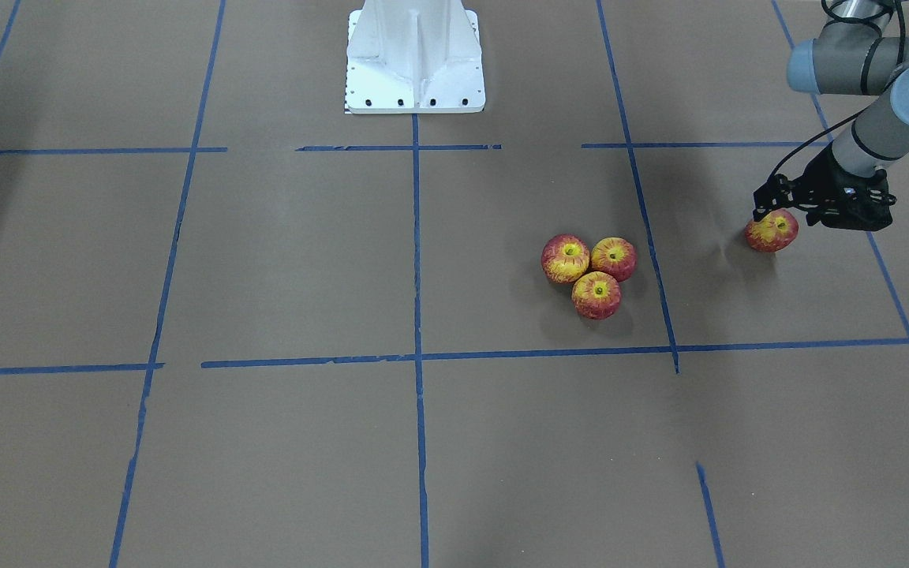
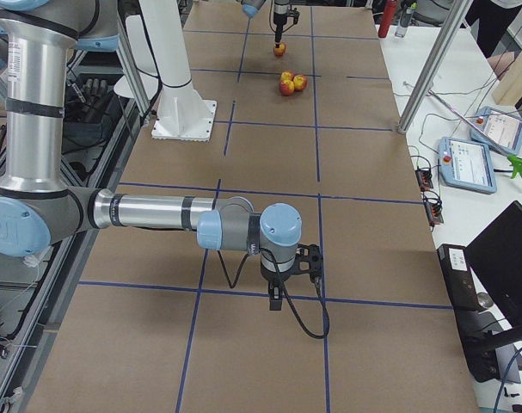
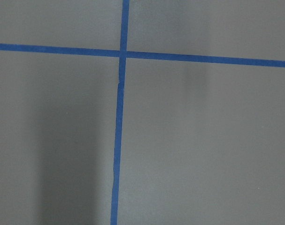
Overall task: Stack apples
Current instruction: 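Lower the left gripper onto the lone red-yellow apple and close it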
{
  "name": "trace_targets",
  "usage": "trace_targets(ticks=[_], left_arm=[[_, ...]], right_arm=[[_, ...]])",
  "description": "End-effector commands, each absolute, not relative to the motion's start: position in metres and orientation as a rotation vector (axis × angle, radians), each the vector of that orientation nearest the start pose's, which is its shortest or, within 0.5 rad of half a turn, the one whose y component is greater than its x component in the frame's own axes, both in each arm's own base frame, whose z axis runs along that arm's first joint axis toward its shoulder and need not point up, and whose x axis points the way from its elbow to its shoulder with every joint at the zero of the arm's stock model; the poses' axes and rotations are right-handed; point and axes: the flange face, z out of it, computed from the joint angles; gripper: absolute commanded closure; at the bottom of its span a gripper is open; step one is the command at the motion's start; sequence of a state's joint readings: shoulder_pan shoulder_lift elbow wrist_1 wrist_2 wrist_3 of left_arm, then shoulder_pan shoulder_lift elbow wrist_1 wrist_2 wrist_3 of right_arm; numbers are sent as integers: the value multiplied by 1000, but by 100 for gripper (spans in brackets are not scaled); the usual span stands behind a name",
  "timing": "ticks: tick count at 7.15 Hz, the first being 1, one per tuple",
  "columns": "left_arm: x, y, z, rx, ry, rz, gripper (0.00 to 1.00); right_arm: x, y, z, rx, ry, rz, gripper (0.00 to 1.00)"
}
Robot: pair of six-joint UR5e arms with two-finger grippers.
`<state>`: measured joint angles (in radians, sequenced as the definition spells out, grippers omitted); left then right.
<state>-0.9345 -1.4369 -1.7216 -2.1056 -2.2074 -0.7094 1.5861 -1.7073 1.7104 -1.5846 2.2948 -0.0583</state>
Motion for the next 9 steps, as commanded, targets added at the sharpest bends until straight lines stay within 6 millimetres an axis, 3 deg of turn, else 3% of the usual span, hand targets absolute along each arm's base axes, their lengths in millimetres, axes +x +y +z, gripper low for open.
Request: trace_targets(ticks=[1,3,4,6,7,9], left_arm=[[223,-417,593,26,818,117,0],[231,-421,597,19,814,125,0],[240,-432,598,20,815,127,0],[245,-432,603,10,810,133,0],[246,-431,604,8,809,134,11],[246,-431,599,12,816,131,70]], right_arm=[[74,-432,658,16,-724,-37,0],[74,-432,658,16,-724,-37,0],[74,-432,658,16,-724,-37,0],[74,-432,658,16,-724,-37,0],[74,-432,658,16,-724,-37,0],[74,-432,658,16,-724,-37,0]])
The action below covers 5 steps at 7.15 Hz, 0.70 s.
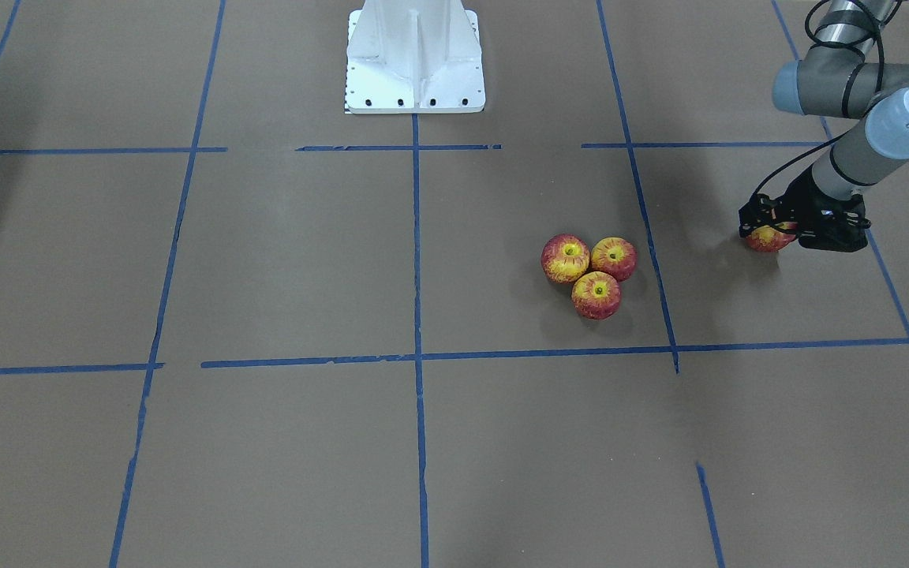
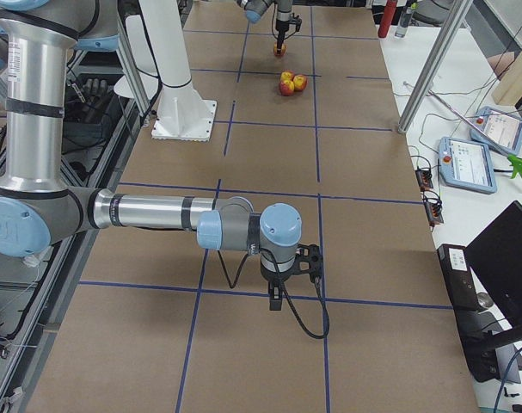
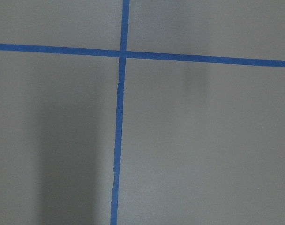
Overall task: Stack apples
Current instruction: 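Lift the apple with the left gripper and carry it over the three-apple cluster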
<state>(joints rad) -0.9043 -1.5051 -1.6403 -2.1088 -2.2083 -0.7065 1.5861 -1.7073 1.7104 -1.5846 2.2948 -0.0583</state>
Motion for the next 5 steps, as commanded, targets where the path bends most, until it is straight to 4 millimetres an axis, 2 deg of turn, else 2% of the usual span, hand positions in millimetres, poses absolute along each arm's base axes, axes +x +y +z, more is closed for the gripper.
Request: trace_targets(ticks=[1,2,5], left_arm=[[243,-431,564,49,853,145,90],[246,-431,538,74,879,147,100],[290,-486,425,65,959,-12,99]], right_arm=[[74,-432,658,16,-724,-37,0],[74,-432,658,16,-724,-37,0],[74,-432,658,16,-724,-37,0]])
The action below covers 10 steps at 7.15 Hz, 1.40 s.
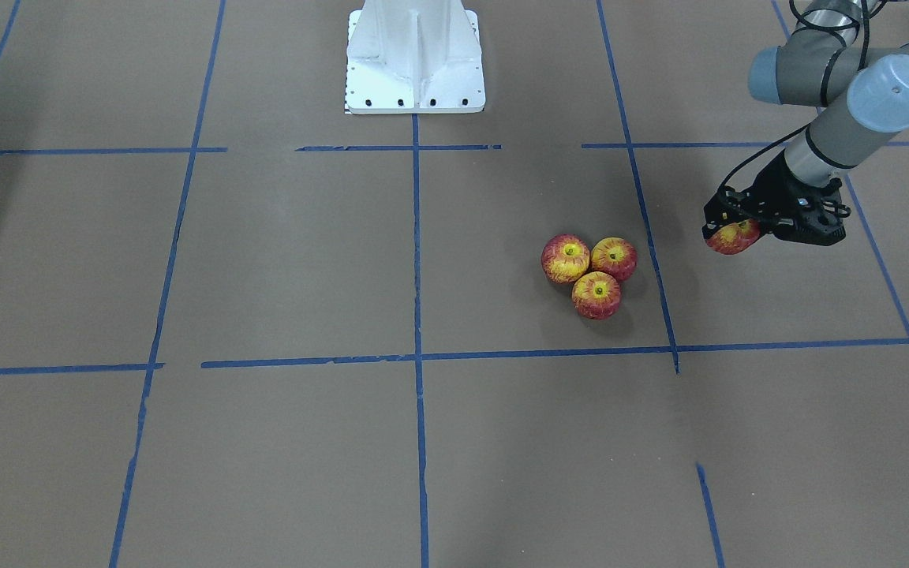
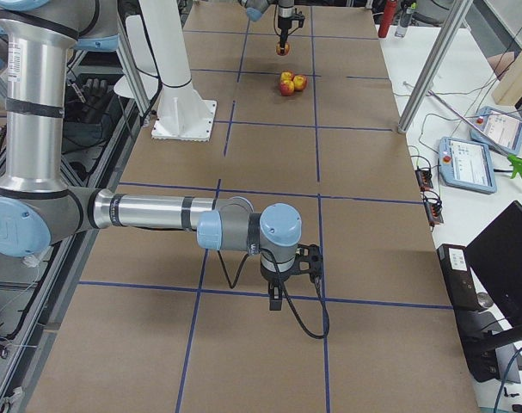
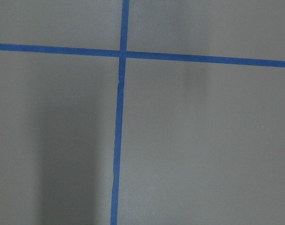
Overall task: Stack apples
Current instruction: 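Lift the apple with the left gripper and carry it over the three-apple cluster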
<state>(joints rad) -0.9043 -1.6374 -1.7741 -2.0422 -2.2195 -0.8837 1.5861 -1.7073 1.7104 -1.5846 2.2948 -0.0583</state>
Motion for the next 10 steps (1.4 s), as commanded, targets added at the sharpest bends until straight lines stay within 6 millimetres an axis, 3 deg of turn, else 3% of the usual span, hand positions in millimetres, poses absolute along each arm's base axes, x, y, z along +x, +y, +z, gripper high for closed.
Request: trace_targets(ticks=[1,3,5,8,10], left_arm=[[309,-499,382,44,947,-20,98],[368,-491,345,-22,933,-2,97],[392,-483,333,4,914,-12,97],[391,-489,332,58,885,-33,97],[407,-476,332,46,885,-4,94]], right_arm=[[74,-432,658,16,-724,-37,0],[74,-432,658,16,-724,-37,0],[74,-432,658,16,-724,-37,0],[74,-432,658,16,-724,-37,0],[74,-432,658,16,-724,-37,0]])
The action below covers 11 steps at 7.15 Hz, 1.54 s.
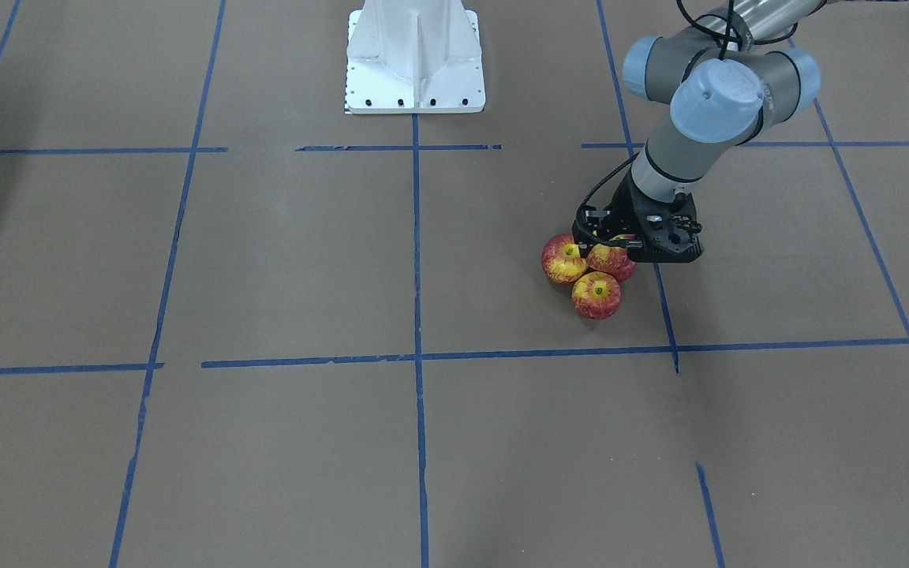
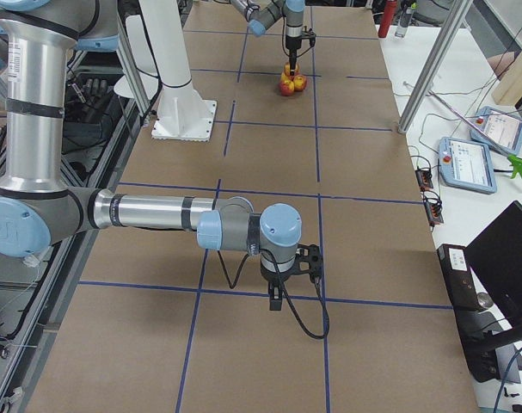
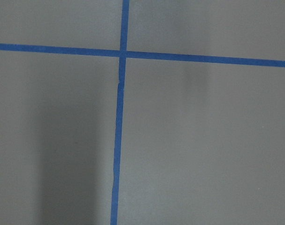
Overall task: Stack apples
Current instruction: 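Lift the apple with the left gripper and carry it over the three-apple cluster, then lower the held apple onto the top of the cluster with the left gripper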
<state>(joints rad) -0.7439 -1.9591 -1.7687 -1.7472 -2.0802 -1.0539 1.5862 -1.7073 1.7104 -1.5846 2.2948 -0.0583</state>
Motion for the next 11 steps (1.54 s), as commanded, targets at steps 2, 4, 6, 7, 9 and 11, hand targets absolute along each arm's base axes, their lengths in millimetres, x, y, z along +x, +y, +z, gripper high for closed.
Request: trace_targets(ticks=[2,4,6,7,9,11], left_arm=[[409,-477,336,39,878,-5,93],[411,-478,332,43,883,-3,90],[411,-478,333,43,883,-3,90],[411,-479,334,41,879,-5,90],[411,-480,336,51,872,-9,86],[412,-481,338,49,867,-12,24]], right_arm=[[74,-432,658,16,-724,-37,0],[74,-432,658,16,-724,-37,0],[74,-432,658,16,-724,-37,0],[74,-432,658,16,-724,-37,0],[74,-432,658,16,-724,-37,0],[74,-432,658,16,-724,-37,0]])
